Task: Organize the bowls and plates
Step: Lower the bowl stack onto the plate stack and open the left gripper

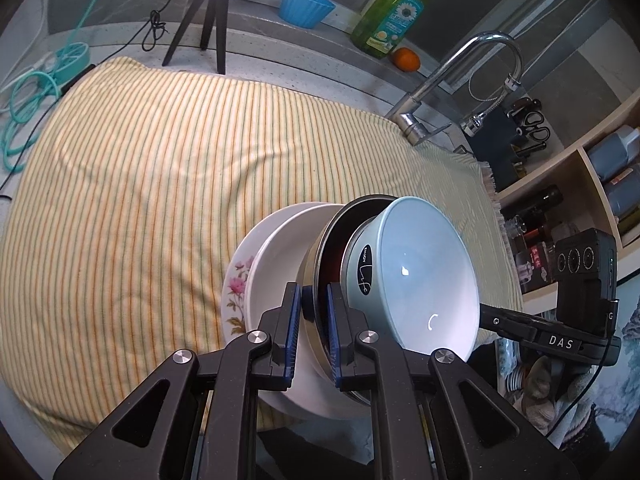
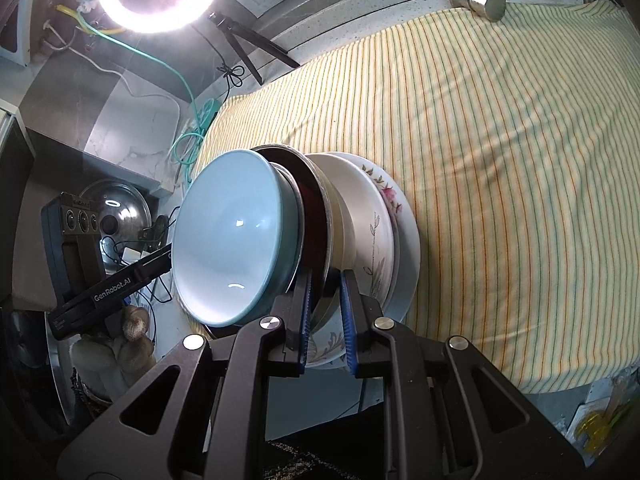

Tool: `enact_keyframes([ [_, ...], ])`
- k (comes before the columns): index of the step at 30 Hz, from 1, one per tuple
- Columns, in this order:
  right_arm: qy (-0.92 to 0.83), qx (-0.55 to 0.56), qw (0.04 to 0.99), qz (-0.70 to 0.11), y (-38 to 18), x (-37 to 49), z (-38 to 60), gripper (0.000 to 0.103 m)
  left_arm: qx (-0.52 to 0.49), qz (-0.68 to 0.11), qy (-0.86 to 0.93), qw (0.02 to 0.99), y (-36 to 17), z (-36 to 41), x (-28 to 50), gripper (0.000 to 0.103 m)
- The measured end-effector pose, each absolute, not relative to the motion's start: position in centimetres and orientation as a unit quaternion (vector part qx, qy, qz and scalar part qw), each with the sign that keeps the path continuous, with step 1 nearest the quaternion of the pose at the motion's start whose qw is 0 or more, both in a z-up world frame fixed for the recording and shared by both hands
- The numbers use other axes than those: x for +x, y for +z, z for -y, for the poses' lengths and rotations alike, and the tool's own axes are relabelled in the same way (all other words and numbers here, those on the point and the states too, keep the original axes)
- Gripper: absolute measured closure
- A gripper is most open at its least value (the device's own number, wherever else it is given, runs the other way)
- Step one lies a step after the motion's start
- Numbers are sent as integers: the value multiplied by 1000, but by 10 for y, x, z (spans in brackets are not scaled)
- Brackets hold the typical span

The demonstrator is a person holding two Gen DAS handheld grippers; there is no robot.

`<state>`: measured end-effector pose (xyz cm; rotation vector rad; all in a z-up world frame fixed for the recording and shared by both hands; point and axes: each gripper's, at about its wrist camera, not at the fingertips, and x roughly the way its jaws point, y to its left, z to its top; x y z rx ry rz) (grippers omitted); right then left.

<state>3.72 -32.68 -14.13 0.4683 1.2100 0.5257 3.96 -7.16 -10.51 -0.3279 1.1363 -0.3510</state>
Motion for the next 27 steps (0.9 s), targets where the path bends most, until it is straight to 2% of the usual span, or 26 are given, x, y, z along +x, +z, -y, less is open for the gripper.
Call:
enact_keyframes([
  [11,235,201,776,-550,-137,34,324,86,-145,-527,-158,822,-103,66,36,89],
  [16,228,195,784,-544,-134,30,328,83,-148,-522,-156,825,-99,62,33,87],
  [20,221,201,791,-533,-128,25,334,69,-145,-517,-153,829,-95,58,32,86],
  [22,218,203,794,-529,-124,24,335,68,-146,-515,-150,831,-94,55,31,86],
  [24,212,204,800,-523,-121,21,337,68,-146,-512,-148,833,-91,53,30,78],
  [27,207,202,806,-516,-115,17,339,66,-138,-504,-148,839,-85,49,26,75],
])
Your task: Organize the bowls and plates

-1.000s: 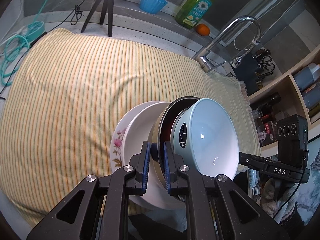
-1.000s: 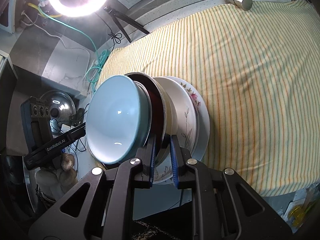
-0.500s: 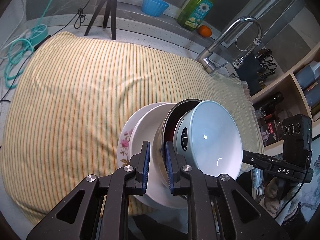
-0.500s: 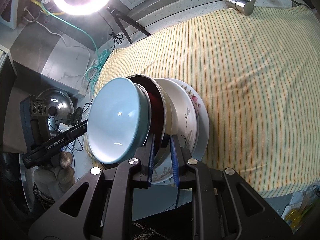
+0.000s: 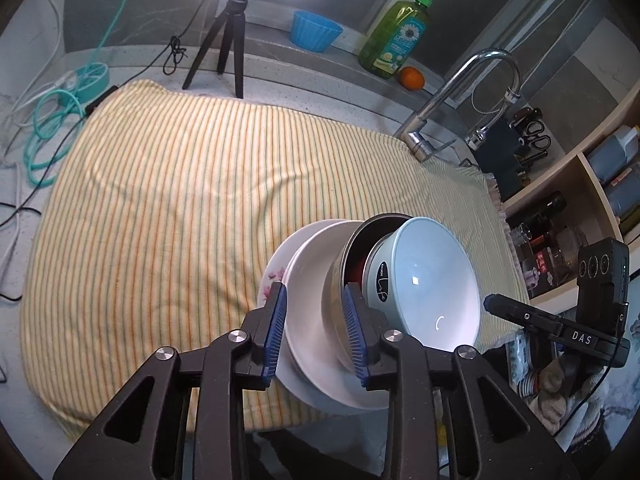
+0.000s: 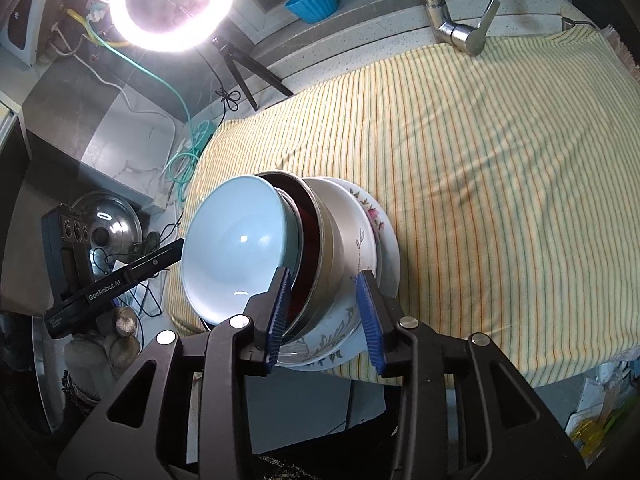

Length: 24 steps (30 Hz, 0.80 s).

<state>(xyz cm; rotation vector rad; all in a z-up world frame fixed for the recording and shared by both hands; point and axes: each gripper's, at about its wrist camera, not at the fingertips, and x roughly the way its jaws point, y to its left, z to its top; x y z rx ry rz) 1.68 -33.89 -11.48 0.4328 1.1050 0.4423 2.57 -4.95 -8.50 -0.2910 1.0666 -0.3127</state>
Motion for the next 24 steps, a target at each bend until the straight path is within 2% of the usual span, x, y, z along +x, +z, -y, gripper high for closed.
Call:
enact_keyframes([
  [2,203,198,811,-511,-111,13,339,61,-128,-499,-146,845,-80,50,23,71],
  [3,201,196,814,-509,-109,12,339,56,-123,-495,-145,848,-78,49,21,64],
  [7,194,183,827,-495,-100,2,338,53,-100,-479,-136,861,-69,48,10,51],
  [9,189,175,835,-487,-95,-4,337,43,-88,-471,-129,868,-64,49,4,41],
  [12,186,164,845,-473,-88,-14,335,37,-75,-459,-112,878,-60,47,-6,34],
  [14,185,157,850,-467,-85,-19,333,34,-67,-452,-98,884,-58,47,-12,32],
  [17,180,148,859,-455,-81,-27,330,24,-56,-454,-86,885,-59,49,-20,31],
  [22,168,128,872,-442,-79,-39,323,22,-8,-443,-72,893,-57,62,-35,31],
  [24,165,121,876,-437,-79,-43,321,18,-5,-443,-75,893,-56,64,-42,30],
])
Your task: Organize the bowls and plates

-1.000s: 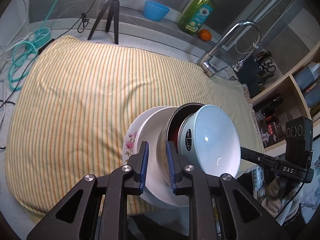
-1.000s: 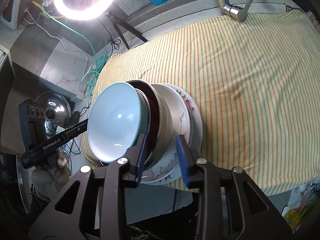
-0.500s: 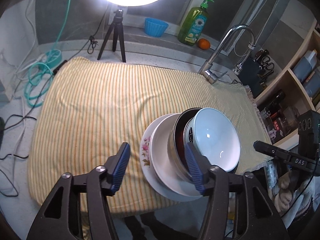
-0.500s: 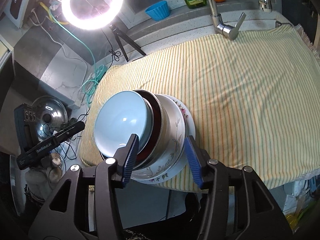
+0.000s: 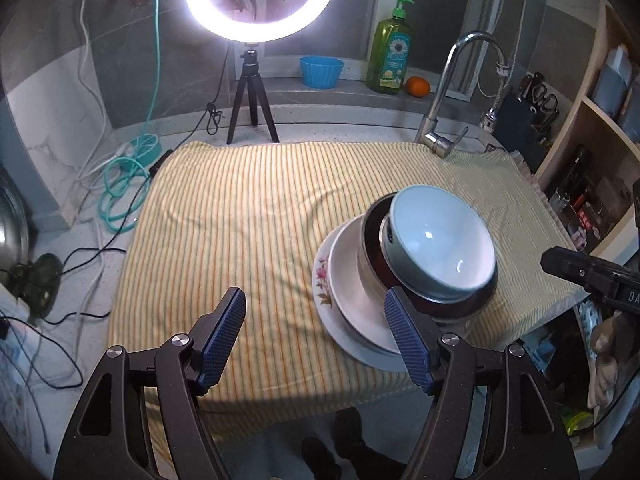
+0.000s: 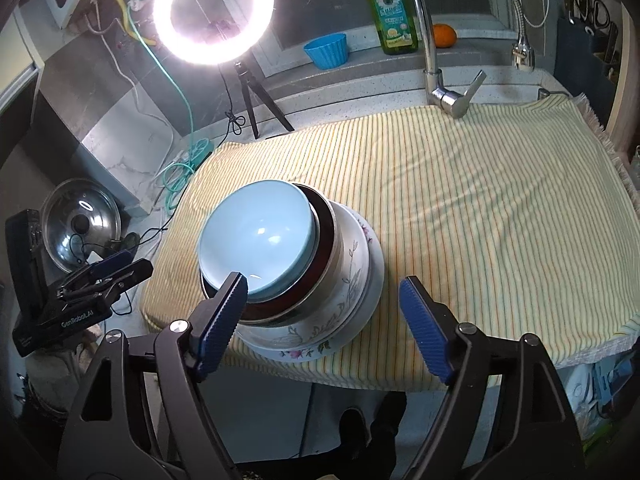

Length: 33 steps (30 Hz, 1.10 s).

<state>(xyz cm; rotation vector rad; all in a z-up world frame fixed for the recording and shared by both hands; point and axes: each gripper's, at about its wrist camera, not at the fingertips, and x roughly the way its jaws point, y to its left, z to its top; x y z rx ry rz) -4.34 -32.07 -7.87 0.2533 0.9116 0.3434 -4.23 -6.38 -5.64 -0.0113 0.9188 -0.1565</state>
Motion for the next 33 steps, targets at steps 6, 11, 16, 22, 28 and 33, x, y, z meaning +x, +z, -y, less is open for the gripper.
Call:
enact_keyframes([
  [6,149,120,886,-423,-77,-55,323,17,-14,-451,-69,890,-63,67,-55,29],
  [11,130,111,893,-417,-77,-65,326,16,-18,-457,-72,886,-64,71,-52,29],
  [16,122,117,893,-416,-79,-68,333,16,-24,-453,-68,888,-63,71,-54,29],
  [22,119,121,894,-415,-79,-70,338,16,-22,-452,-68,889,-62,72,-55,29],
  [28,123,119,893,-416,-79,-69,336,16,-20,-449,-68,891,-61,74,-56,29],
  [33,124,119,893,-417,-80,-68,334,16,-20,-449,-67,891,-60,75,-56,29],
])
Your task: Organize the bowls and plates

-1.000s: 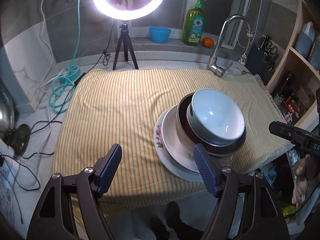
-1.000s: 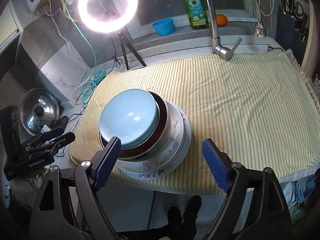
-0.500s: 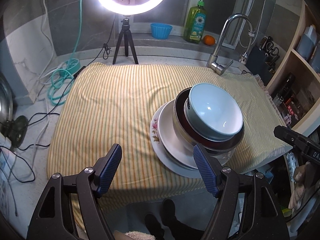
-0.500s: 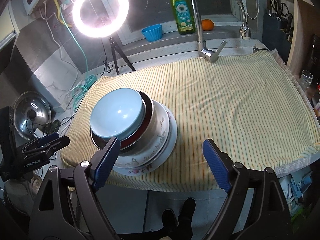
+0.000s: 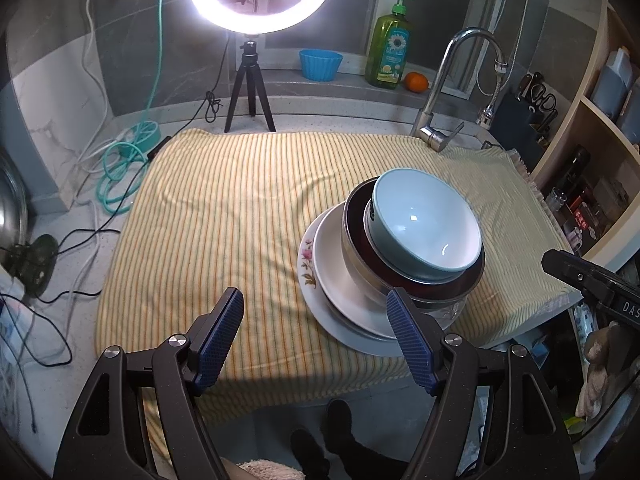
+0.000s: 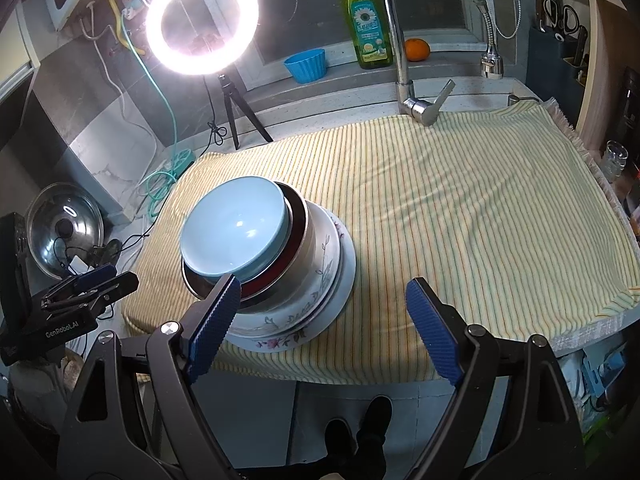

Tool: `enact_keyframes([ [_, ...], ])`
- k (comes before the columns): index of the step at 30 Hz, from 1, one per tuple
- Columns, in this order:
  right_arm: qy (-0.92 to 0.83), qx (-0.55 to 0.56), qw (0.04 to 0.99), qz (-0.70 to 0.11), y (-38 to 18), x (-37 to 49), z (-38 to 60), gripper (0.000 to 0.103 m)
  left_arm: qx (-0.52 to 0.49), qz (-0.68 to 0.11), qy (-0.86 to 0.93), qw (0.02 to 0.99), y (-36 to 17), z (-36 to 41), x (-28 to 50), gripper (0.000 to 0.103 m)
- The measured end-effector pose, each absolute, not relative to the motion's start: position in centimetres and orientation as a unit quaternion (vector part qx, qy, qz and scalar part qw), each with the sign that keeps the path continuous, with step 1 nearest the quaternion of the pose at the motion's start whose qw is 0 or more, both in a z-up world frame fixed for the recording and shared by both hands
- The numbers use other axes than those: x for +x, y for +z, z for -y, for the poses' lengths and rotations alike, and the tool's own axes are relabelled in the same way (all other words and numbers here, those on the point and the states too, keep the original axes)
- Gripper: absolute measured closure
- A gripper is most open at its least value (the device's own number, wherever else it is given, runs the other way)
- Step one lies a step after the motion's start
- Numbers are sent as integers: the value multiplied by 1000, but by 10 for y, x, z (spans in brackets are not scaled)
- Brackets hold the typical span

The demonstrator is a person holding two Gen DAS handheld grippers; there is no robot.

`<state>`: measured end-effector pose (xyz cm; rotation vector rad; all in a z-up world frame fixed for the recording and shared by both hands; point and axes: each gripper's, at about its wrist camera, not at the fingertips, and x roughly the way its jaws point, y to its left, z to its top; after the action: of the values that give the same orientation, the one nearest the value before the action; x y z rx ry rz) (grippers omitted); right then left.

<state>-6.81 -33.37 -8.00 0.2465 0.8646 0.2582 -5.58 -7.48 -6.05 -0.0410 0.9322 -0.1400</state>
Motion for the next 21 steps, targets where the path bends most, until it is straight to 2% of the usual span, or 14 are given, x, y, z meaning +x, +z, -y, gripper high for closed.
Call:
enact_keyframes([
  [21,125,119,891,-419,-81,-67,329,16,-18,-447,-65,892,-60,75,-55,29],
])
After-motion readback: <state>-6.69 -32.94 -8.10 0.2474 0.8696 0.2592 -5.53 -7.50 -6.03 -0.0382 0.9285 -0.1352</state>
